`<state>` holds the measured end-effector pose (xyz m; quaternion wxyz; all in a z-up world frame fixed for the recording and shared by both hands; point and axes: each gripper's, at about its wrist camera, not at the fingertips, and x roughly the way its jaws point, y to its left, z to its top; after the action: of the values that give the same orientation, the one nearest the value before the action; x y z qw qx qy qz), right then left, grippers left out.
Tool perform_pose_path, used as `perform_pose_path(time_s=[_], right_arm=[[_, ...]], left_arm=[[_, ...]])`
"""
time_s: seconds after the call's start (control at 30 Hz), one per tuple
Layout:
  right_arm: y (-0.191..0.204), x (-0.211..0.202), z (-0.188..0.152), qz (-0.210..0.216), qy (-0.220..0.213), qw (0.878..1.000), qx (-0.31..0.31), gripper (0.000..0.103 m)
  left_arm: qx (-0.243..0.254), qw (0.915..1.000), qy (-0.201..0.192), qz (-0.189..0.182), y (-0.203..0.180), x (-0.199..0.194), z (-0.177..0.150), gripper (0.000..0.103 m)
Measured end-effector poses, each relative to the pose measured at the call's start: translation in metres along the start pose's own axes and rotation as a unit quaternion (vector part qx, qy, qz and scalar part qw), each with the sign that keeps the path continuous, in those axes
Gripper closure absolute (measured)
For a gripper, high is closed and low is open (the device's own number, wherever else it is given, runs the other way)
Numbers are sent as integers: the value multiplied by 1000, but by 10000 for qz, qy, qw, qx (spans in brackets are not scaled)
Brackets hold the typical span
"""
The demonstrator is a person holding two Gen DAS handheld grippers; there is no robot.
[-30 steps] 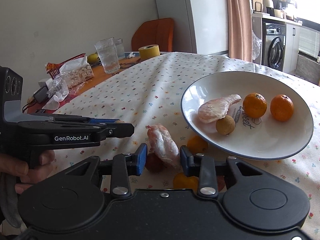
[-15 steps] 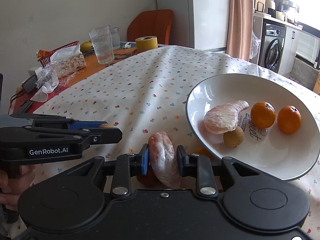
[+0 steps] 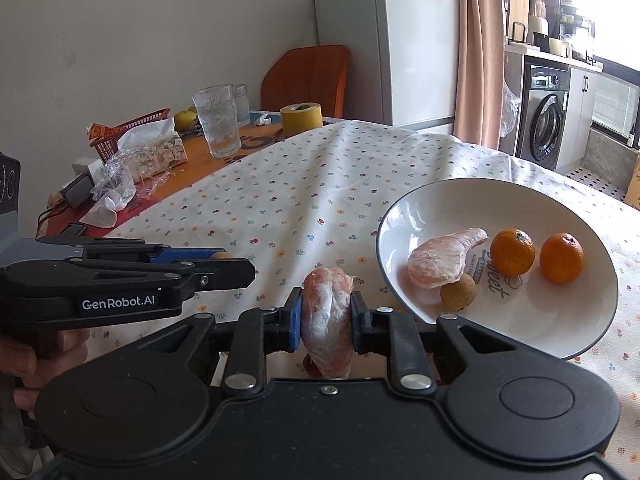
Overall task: Organize fruits
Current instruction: 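Carry the kiwi and pomelo segment into the white bowl and open both grippers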
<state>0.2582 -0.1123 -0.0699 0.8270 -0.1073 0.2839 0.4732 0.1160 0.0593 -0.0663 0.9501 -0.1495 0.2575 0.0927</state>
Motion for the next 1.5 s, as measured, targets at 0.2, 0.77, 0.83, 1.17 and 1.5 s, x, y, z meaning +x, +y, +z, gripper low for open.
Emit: perform_pose_path(time_s=[0.2, 0.77, 0.83, 1.17, 1.5], right_arm=[[-6, -17, 4, -87, -201, 9998, 32, 82], [-43, -43, 10, -520, -601, 9962, 359, 82], [-49, -45, 10, -576, -640, 9954, 425, 82], [-79, -48, 8, -793, -794, 9910, 724, 82], [-112, -49, 9, -1019, -968, 9837, 1122, 82]], left_arm=[[72, 9999, -124, 0, -11, -9, 5, 78], [248, 9994, -219, -123, -33, -7, 17, 78], [257, 9994, -219, -124, -35, -5, 19, 78], [415, 9987, -200, -206, -51, 10, 27, 78], [546, 9978, -150, -352, -68, 32, 40, 78]])
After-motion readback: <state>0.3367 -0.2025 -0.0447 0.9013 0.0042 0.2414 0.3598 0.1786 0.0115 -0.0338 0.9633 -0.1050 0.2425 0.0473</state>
